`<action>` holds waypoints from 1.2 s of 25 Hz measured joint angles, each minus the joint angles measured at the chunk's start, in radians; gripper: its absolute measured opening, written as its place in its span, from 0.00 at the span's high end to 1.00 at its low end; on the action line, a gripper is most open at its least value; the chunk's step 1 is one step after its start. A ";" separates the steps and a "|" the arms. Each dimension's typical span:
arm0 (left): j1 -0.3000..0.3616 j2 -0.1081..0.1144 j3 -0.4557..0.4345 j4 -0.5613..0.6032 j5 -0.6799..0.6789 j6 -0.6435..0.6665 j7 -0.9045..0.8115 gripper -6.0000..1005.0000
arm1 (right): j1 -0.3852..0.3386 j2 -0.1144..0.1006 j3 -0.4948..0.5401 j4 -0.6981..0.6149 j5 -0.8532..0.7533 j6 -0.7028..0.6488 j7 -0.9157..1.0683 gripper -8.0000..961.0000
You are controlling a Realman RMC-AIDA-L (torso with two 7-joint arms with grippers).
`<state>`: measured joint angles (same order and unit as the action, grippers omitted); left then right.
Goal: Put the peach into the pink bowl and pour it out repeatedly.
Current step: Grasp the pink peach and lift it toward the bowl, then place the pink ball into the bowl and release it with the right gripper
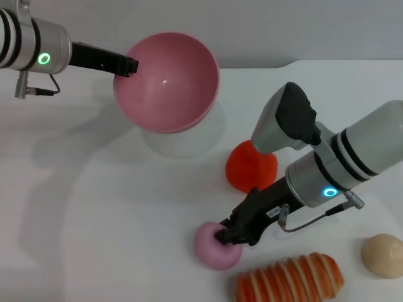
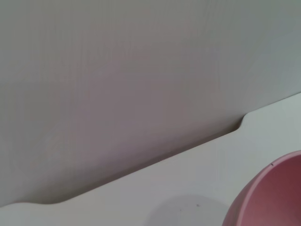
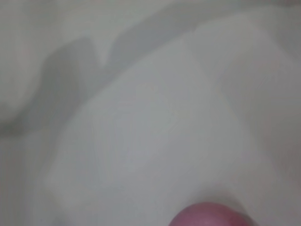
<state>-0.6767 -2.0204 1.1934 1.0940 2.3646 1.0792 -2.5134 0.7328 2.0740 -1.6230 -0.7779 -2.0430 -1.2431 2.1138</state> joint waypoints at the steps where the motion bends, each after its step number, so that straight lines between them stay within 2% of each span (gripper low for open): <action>1: 0.000 0.001 0.000 0.000 0.000 0.003 -0.001 0.95 | 0.000 0.000 -0.001 -0.001 -0.001 0.001 0.000 0.67; 7: 0.000 0.002 0.000 -0.002 0.009 0.014 -0.002 0.95 | -0.013 -0.001 0.009 -0.034 -0.004 -0.001 -0.002 0.90; 12: -0.001 -0.003 0.003 -0.009 0.026 0.032 -0.002 0.95 | -0.069 -0.004 0.061 -0.178 -0.006 -0.085 -0.005 0.94; 18: -0.011 -0.012 0.003 -0.005 0.066 0.100 -0.005 0.95 | -0.098 -0.002 0.246 -0.373 0.008 -0.288 -0.031 0.96; 24: -0.017 -0.015 0.005 0.001 0.092 0.178 -0.005 0.95 | -0.093 -0.004 0.414 -0.557 0.111 -0.474 -0.052 0.96; 27: -0.020 -0.016 0.008 0.001 0.093 0.191 -0.005 0.95 | -0.090 -0.004 0.475 -0.629 0.137 -0.501 -0.049 0.96; 30: -0.025 -0.020 0.010 0.001 0.093 0.205 -0.005 0.95 | -0.088 -0.005 0.503 -0.645 0.144 -0.484 -0.049 0.95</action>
<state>-0.7014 -2.0409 1.2035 1.0953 2.4574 1.2842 -2.5189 0.6449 2.0693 -1.1204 -1.4229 -1.8992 -1.7271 2.0650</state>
